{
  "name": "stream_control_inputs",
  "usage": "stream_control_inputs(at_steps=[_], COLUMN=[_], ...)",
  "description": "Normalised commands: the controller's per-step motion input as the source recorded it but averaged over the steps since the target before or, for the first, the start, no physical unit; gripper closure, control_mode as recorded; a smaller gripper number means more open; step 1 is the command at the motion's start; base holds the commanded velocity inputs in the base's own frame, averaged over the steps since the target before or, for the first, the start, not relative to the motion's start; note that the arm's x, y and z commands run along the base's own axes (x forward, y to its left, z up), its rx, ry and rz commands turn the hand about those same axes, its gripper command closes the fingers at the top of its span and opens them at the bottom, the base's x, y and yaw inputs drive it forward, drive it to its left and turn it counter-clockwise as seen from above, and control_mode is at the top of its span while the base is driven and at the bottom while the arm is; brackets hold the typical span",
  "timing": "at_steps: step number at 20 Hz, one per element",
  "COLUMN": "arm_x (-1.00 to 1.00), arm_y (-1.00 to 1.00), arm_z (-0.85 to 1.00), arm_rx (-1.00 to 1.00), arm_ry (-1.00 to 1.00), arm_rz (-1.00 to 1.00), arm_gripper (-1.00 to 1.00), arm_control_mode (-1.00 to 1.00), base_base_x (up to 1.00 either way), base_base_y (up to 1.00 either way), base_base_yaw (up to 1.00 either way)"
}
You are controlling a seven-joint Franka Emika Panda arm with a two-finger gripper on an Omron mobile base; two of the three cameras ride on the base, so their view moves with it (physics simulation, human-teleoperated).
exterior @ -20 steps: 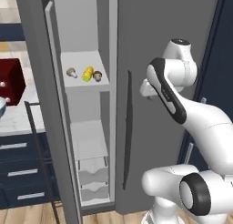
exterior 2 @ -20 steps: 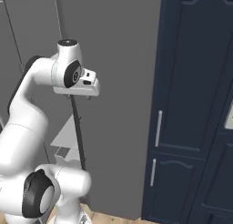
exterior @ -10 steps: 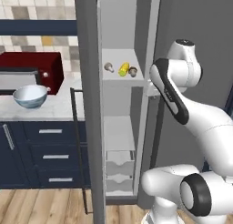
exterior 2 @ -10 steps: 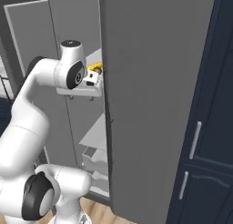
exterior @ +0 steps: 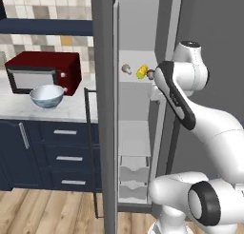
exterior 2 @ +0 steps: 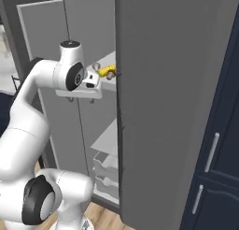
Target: Take the mushroom, corn, and mushroom from the freezer and place them in the bowl on the counter.
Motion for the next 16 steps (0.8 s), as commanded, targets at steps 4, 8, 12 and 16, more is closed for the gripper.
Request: stream_control_inputs(at_steps=[4, 8, 12, 16], arm_x=[0.0, 0.0, 0.0, 0.0], arm_y=[0.0, 0.0, 0.0, 0.0], arm_z=[0.0, 0.0, 0.0, 0.0], arm_rx=[0.0, 0.0, 0.0, 0.0], arm_ry=[0.0, 0.0, 0.0, 0.0], arm_rz=[0.0, 0.0, 0.0, 0.0], arm_gripper=[-1.0, -1.0, -1.0, -1.0], arm_control_mode=[1.0, 1.0, 1.0, 1.0], base_base_x=[0.08, 0.13, 0.33, 0.47], base_base_y=[0.0, 0.0, 0.0, 0.0], base_base_yaw=[0.27, 0.09, 0.0, 0.0])
